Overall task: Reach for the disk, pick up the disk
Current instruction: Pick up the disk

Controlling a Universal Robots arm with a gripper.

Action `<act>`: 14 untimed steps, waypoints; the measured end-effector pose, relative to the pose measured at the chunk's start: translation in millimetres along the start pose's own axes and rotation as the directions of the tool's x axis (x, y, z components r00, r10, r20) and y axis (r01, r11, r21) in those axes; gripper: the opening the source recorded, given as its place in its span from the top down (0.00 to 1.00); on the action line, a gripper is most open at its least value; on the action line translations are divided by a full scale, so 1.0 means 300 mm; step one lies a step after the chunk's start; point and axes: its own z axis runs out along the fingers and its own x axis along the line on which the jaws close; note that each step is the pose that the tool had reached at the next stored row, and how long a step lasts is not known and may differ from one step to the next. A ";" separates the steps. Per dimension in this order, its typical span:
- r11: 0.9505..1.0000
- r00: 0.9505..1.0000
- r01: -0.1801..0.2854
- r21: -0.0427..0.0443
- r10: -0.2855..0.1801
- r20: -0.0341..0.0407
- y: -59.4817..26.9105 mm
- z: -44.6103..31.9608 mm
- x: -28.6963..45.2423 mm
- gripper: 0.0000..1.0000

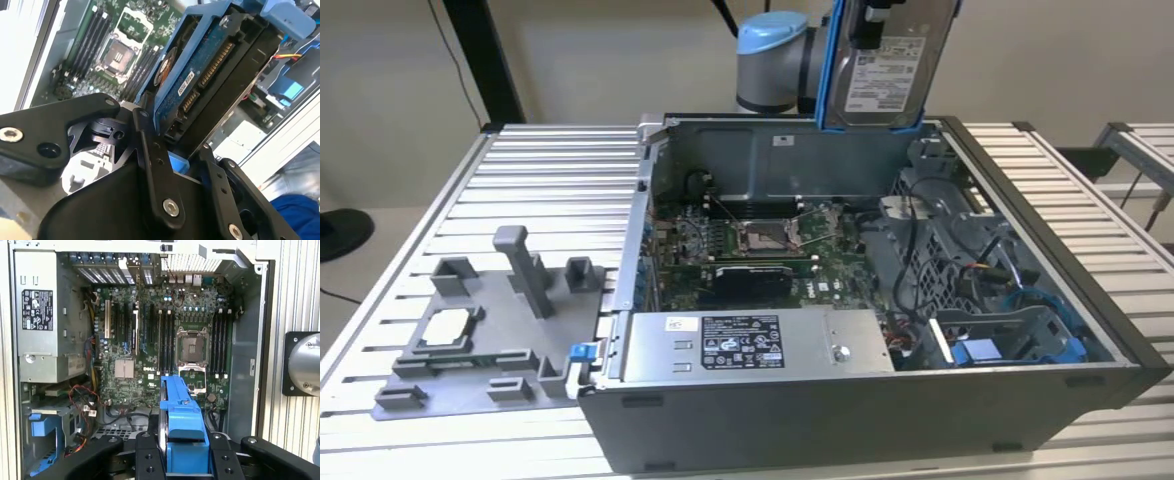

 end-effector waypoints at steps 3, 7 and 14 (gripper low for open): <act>1.000 1.000 0.000 0.000 0.000 0.000 -0.045 0.000 0.000 1.00; 1.000 1.000 0.000 0.000 0.000 0.000 -0.105 0.001 0.000 1.00; 1.000 1.000 0.000 0.000 0.000 0.000 -0.147 0.001 0.000 1.00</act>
